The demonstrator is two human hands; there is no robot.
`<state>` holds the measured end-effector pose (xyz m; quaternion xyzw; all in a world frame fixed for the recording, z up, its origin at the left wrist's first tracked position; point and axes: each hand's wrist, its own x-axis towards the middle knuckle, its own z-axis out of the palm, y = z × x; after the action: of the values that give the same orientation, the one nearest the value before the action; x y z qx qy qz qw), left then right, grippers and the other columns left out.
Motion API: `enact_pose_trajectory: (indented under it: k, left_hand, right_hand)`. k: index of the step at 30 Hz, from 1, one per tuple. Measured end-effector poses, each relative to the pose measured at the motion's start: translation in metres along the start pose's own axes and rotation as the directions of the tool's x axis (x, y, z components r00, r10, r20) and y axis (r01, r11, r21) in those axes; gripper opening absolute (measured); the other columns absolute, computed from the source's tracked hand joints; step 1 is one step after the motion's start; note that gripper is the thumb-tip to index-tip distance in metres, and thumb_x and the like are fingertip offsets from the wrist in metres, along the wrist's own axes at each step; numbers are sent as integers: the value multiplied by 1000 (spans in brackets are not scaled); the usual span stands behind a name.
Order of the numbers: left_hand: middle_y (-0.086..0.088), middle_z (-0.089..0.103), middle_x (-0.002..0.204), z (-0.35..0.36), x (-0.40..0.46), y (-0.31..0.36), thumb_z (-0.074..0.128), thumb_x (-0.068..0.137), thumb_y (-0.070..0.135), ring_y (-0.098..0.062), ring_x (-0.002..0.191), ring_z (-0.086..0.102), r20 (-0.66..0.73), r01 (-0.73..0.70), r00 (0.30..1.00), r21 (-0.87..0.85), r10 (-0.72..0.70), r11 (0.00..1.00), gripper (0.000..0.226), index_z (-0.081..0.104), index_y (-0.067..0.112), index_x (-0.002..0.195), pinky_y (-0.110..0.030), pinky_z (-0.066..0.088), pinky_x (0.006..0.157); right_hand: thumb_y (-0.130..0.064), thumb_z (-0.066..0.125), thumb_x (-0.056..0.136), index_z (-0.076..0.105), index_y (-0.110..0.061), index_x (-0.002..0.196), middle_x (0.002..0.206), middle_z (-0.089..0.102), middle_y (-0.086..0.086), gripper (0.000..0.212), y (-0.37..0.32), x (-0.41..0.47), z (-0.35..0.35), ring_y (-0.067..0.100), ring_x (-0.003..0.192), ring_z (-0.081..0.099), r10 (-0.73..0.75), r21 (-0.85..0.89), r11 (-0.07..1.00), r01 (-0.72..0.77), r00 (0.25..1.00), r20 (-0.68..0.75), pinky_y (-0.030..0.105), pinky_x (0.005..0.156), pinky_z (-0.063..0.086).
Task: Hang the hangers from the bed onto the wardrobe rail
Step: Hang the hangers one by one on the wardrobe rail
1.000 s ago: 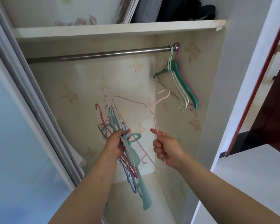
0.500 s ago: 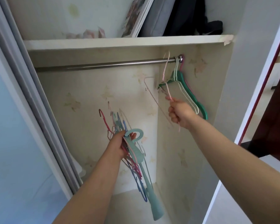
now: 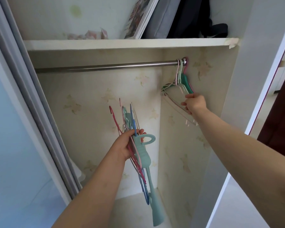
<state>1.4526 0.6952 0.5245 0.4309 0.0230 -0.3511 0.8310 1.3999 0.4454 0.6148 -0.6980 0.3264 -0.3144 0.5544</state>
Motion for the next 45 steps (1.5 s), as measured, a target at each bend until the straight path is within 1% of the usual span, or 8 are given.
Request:
enact_pose_trajectory:
  k: [3,8,11,15,20,26,41,45]
  left_hand:
    - [-7,71,69,0,-2,-2,55,93,6,-16,58,70,41,-4,999,-18,5,1000,6,61,4,92,-26,58,56]
    - [-6,69,70,2,-4,-9,56,93,8,-18,65,72,101,-58,992,-116,70,992,13,63,4,84,-32,58,70]
    - [-7,63,76,2,0,-12,53,93,9,-17,64,68,134,-136,979,-144,156,980,14,59,7,80,-29,60,62]
    - [-2,60,69,-5,1,-11,50,92,15,-14,59,63,186,-228,948,-168,258,959,12,53,10,81,-21,53,55]
    - [2,62,71,-11,-7,-1,42,97,9,-15,59,64,133,-261,949,-175,286,949,20,55,12,82,-22,53,56]
    - [-10,73,79,-21,-3,2,42,98,2,-20,70,73,34,-204,975,-246,219,947,18,59,4,100,-33,60,66]
    - [-14,69,77,-42,3,-21,48,98,8,-25,64,66,-246,-139,964,-151,99,979,12,56,-1,95,-28,57,48]
    - [-10,63,76,-44,1,-22,48,99,11,-18,64,59,-281,-131,957,-191,74,973,20,55,2,83,-26,54,53]
  right_hand:
    - [-3,45,85,54,-13,123,114,55,14,41,16,-16,0,31,94,56,-237,-354,912,205,970,-49,34,81,45]
    - [-1,55,81,55,-6,113,113,54,11,32,72,-87,13,24,102,52,-818,-438,536,721,573,-58,35,85,45]
    - [-51,40,96,44,-13,132,130,55,5,53,109,-121,28,19,101,59,-318,-442,766,466,873,370,33,86,47]
    - [-83,18,77,39,-16,137,127,55,7,92,155,-131,31,22,99,61,390,-525,851,29,634,668,39,99,46]
    - [-46,44,97,62,-15,95,85,60,6,35,187,-130,10,18,68,51,422,-357,904,-237,633,649,27,64,45]
    - [-25,35,103,53,-6,95,47,50,1,28,198,-125,-15,13,32,40,231,-16,971,-239,917,325,15,39,25]
    - [-16,32,103,52,-13,98,41,25,-8,21,154,-108,-17,3,29,18,369,499,641,-583,804,466,8,29,12]
    - [-11,34,100,52,-8,109,47,30,-4,21,142,-114,-8,6,31,22,345,308,820,-482,847,405,13,32,14]
